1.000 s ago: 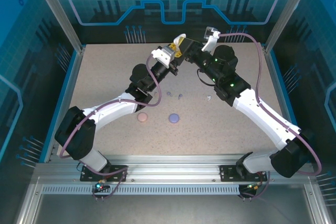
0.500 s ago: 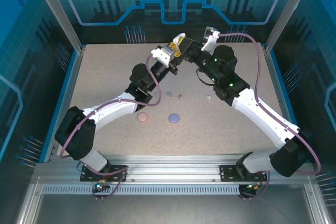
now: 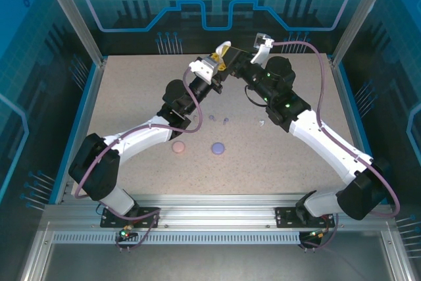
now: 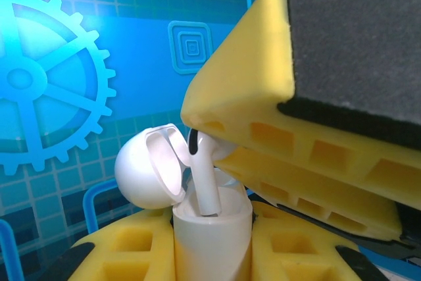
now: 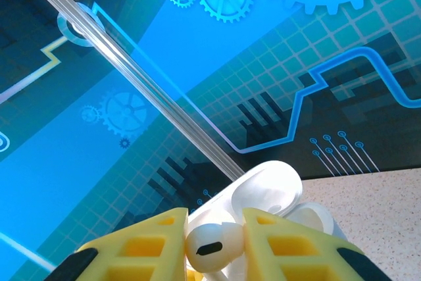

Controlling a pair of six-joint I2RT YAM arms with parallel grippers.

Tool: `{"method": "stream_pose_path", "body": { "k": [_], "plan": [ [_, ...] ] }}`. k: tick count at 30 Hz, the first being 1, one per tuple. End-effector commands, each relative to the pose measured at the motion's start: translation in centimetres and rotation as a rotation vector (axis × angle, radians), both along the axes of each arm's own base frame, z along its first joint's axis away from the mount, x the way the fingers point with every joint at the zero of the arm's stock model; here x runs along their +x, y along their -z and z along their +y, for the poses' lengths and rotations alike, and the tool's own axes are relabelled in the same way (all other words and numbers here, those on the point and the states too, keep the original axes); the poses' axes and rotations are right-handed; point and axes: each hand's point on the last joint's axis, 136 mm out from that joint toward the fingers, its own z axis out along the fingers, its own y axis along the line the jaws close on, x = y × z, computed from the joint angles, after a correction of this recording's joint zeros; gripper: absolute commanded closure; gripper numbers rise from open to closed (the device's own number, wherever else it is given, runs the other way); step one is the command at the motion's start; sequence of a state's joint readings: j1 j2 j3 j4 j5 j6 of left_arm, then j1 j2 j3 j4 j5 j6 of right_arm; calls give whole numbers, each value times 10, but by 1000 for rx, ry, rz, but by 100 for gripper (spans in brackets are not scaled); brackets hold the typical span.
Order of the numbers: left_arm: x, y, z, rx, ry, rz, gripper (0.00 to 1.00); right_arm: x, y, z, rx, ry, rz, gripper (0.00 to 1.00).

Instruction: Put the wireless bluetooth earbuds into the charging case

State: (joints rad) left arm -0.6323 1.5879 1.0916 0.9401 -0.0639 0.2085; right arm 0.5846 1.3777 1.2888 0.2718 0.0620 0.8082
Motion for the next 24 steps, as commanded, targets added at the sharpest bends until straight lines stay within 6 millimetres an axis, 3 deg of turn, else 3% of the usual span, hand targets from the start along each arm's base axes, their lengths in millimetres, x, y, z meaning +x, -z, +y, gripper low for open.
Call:
{"method": "stream_pose_path", "body": {
  "k": [1,8,16,24],
  "plan": [
    [-10,-30,-4,-46,40,-67,100,-8,-10,15,15,-64,-36,76],
    [-10,-30,-4,-45,37,-69,100,-6,-7,15,-7,-58,-27,76],
    [-11,-32,-5,-47,40,-72,100,-3,16,21,-80,-78,49,78],
    [-12,-33,-4,-46,36,-78,100,-3,30,14,-101,-43,88,78]
  ]
}}
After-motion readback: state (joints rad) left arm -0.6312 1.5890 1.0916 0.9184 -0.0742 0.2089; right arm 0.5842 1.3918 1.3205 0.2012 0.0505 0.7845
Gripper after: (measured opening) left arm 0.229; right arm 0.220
